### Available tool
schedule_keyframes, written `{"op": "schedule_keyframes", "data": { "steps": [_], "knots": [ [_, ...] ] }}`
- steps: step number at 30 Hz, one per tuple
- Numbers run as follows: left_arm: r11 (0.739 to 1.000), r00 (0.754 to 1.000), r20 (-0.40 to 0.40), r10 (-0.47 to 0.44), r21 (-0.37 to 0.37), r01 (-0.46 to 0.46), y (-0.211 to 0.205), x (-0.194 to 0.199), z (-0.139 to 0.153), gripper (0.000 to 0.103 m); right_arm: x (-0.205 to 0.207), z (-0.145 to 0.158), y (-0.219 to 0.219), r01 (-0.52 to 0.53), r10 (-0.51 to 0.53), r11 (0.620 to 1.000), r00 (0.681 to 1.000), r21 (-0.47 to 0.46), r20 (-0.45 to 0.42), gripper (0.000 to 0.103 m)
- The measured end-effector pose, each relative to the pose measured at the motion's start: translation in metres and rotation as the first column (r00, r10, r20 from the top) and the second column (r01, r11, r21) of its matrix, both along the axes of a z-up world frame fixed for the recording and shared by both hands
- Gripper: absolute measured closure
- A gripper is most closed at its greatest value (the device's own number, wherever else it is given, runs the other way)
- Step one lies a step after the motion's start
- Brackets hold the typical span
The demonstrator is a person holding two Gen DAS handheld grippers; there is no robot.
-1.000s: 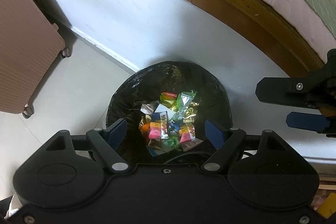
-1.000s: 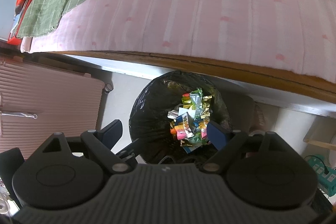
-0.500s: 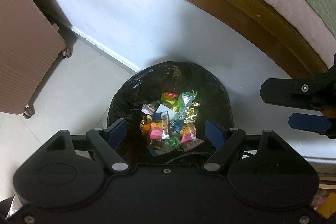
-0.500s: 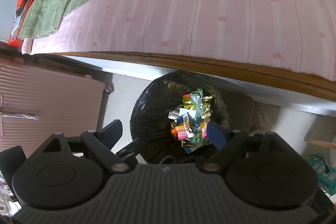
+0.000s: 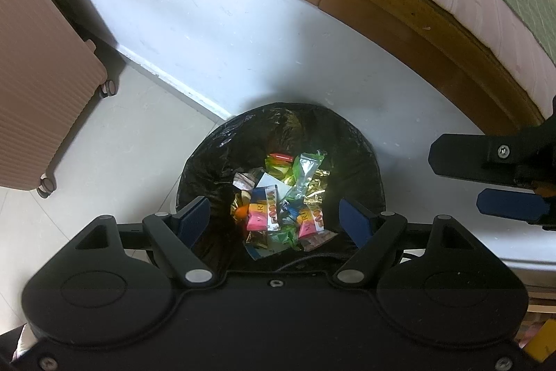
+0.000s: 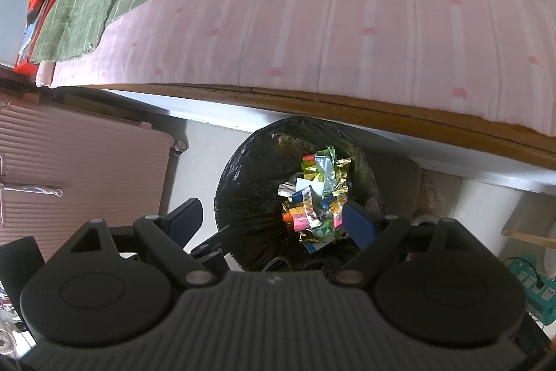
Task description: Collect trash
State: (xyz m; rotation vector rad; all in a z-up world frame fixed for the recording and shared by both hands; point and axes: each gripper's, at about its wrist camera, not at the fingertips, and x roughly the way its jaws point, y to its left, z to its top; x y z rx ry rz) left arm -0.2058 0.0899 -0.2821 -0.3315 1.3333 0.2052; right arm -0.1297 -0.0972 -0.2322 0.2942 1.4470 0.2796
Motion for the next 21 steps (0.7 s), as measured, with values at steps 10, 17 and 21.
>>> {"op": "schedule_keyframes", "data": {
  "steps": [10, 17, 21],
  "knots": [
    [1.000, 1.000, -0.014, -0.006, -0.003, 0.006, -0.0002, -0.0004, -0.0053, 0.023, -0.0002, -0.0011, 0.0010, -0.001, 0.001, 1.000, 1.000, -0.001, -0.004, 0.011],
    [1.000, 1.000, -0.020, -0.009, -0.005, 0.009, 0.0000, -0.0003, -0.0077, 0.022, -0.0005, -0.0018, 0.0010, 0.000, 0.000, 1.000, 1.000, -0.002, -0.005, 0.011],
    [1.000, 1.000, -0.023, -0.013, -0.005, 0.012, 0.0005, -0.0012, -0.0086, 0.022, -0.0001, -0.0018, 0.0006, 0.000, 0.000, 1.000, 1.000, 0.000, -0.007, 0.011]
  ]
}}
